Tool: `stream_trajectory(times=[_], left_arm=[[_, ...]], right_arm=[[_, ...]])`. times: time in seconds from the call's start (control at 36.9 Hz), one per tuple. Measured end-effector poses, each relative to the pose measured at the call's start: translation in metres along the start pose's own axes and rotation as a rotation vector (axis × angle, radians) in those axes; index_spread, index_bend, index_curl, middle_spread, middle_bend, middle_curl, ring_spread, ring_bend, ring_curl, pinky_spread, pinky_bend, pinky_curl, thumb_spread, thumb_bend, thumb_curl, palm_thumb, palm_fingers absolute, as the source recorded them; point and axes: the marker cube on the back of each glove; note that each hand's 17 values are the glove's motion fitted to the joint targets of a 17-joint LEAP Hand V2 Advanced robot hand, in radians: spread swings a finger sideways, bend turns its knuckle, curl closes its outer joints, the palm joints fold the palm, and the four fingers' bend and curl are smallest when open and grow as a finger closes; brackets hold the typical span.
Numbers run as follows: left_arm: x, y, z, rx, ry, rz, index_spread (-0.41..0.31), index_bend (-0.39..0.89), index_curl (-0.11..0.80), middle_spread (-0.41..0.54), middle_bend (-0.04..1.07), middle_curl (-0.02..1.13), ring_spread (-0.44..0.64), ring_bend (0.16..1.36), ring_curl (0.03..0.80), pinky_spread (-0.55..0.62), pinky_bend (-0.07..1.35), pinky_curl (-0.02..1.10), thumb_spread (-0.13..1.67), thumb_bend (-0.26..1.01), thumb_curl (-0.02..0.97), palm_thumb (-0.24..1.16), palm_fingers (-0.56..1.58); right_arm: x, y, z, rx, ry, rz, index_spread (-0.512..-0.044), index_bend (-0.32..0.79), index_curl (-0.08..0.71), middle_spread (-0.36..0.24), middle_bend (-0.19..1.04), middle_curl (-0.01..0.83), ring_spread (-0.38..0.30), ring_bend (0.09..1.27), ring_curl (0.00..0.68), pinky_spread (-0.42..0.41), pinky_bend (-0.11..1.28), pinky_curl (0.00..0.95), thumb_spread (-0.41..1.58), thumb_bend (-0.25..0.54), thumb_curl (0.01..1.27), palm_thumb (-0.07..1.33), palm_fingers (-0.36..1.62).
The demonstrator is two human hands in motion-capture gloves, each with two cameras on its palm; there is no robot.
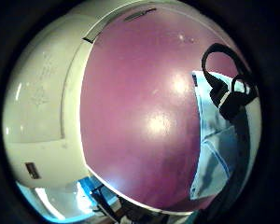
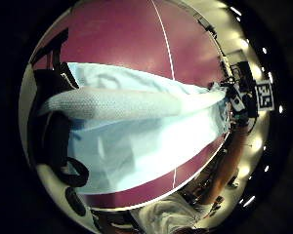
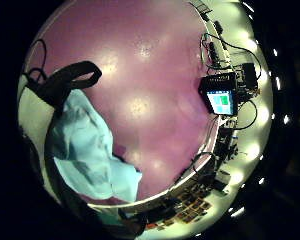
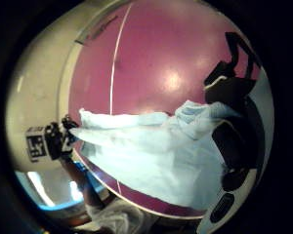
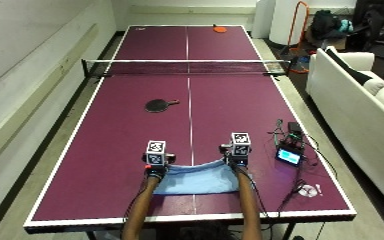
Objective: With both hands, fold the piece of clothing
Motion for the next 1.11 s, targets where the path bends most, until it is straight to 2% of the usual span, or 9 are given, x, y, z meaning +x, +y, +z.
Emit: stream_trajectory(times=[0.11,0.19,0.33,0.43,0.52,0.68,0.87,1.03,1.11], left_arm=[[-0.013,-0.010,0.006,-0.003,-0.012,-0.064,-0.325,0.12,0.458,-0.359,0.42,0.51,-0.39,0.78,0.454,-0.31,0.29,0.42,1.35,0.09,0.260,0.68,1.21],[-0.018,-0.004,0.001,0.137,-0.018,-0.066,-0.260,0.03,0.411,-0.311,0.34,0.50,-0.36,0.75,0.455,-0.27,0.36,0.45,1.34,0.07,0.257,0.67,0.94],[-0.022,0.012,-0.006,0.380,-0.166,-0.012,-0.200,0.10,0.390,-0.223,0.18,0.48,-0.26,0.66,0.445,-0.16,0.42,0.48,1.33,0.05,0.256,0.67,0.68],[-0.007,0.046,0.013,0.211,-0.200,0.053,-0.180,0.11,0.371,-0.196,0.16,0.43,-0.23,0.63,0.411,-0.10,0.39,0.46,1.31,0.02,0.254,0.64,0.68],[0.003,0.066,0.028,0.066,-0.210,0.098,-0.179,0.16,0.378,-0.181,0.17,0.42,-0.19,0.59,0.393,-0.02,0.34,0.44,1.31,-0.02,0.237,0.57,0.65],[0.018,0.074,0.055,-0.060,-0.099,0.183,-0.164,0.16,0.386,-0.123,0.12,0.39,-0.11,0.57,0.385,0.12,0.33,0.43,1.44,-0.03,0.183,0.42,0.55],[0.040,0.073,0.060,-0.099,-0.003,0.200,-0.152,0.16,0.382,-0.086,0.13,0.36,-0.05,0.56,0.371,0.20,0.35,0.42,1.53,-0.02,0.152,0.33,0.53],[0.086,0.069,0.060,-0.139,0.015,0.276,-0.149,0.16,0.383,-0.074,0.14,0.34,-0.02,0.56,0.369,0.22,0.36,0.42,1.57,-0.01,0.140,0.27,0.54],[0.089,0.059,0.052,-0.100,0.007,0.260,-0.148,0.16,0.383,-0.073,0.14,0.33,-0.02,0.57,0.370,0.23,0.35,0.41,1.58,-0.01,0.137,0.25,0.54]], right_arm=[[0.006,-0.020,-0.007,0.210,-0.113,-0.034,-0.334,0.11,0.309,-0.261,0.45,0.458,-0.253,0.81,0.465,-0.323,0.53,0.401,1.19,0.121,0.24,0.91,1.21],[0.027,0.000,-0.012,0.380,-0.136,0.103,-0.333,0.15,0.326,-0.252,0.35,0.435,-0.253,0.70,0.444,-0.235,0.52,0.407,1.18,0.117,0.24,0.93,0.96],[0.060,0.068,0.005,0.286,-0.140,0.404,-0.337,0.17,0.346,-0.225,0.33,0.429,-0.207,0.53,0.403,-0.107,0.45,0.391,1.18,0.090,0.26,0.92,0.82],[0.070,0.099,0.025,0.147,-0.089,0.498,-0.326,0.13,0.335,-0.188,0.29,0.419,-0.157,0.47,0.374,-0.004,0.42,0.372,1.18,0.053,0.26,0.89,0.75],[0.085,0.108,0.041,0.112,0.014,0.534,-0.297,0.05,0.311,-0.134,0.22,0.405,-0.082,0.46,0.381,0.097,0.47,0.392,1.20,-0.036,0.24,0.75,0.53],[0.089,0.112,0.064,0.104,-0.005,0.534,-0.270,0.02,0.241,-0.106,0.25,0.407,-0.067,0.53,0.374,0.178,0.46,0.362,1.23,-0.034,0.23,0.66,0.55],[0.127,0.099,0.048,0.390,0.226,0.542,-0.302,-0.10,0.111,-0.196,0.49,0.465,-0.178,0.76,0.416,-0.049,0.54,0.357,1.27,0.026,0.25,0.75,0.99],[0.152,0.038,0.079,0.288,-0.178,0.549,-0.332,0.00,0.095,-0.224,0.57,0.496,-0.206,0.88,0.488,-0.180,0.57,0.403,1.20,0.077,0.29,0.91,1.10],[0.136,0.017,0.059,0.322,-0.369,0.485,-0.340,0.02,0.096,-0.224,0.58,0.502,-0.211,0.89,0.507,-0.207,0.57,0.414,1.16,0.078,0.31,0.95,1.11]])
